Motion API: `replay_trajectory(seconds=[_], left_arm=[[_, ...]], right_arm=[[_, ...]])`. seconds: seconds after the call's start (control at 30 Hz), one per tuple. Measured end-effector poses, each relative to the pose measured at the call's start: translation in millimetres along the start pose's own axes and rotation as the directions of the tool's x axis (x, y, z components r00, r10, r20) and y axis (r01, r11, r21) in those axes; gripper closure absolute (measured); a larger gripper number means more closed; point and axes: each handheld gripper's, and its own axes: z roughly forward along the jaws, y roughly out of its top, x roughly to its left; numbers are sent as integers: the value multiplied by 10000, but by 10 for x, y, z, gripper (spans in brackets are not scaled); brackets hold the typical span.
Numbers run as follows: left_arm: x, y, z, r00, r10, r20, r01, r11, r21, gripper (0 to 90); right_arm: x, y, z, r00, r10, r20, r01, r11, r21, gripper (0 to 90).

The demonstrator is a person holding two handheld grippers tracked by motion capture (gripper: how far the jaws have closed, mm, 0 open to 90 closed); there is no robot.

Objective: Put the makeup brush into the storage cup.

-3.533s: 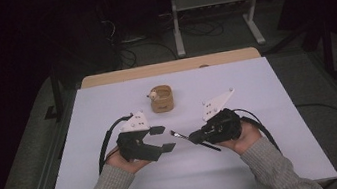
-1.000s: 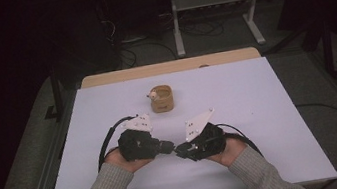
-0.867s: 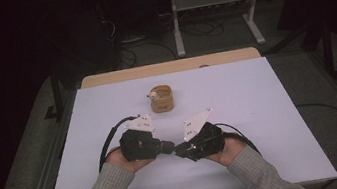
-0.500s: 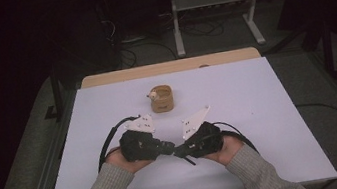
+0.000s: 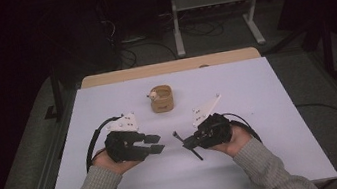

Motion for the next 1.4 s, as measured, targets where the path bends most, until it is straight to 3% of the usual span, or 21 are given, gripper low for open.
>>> replay_trajectory(seconds=[0.53,1.07,1.4], left_arm=[[46,-289,-25,9966,-601,-556,595,9981,-131,559],[53,-562,-59,9860,-1101,-1250,1055,9935,-428,509],[37,-697,-61,9787,-1102,-1732,1037,9935,-464,488]], right_arm=[[-214,-30,-204,9971,734,189,-726,9965,-418,834],[-464,60,-492,9903,1301,491,-1262,9891,-755,835],[-573,112,-622,9858,1542,665,-1467,9835,-1057,835]])
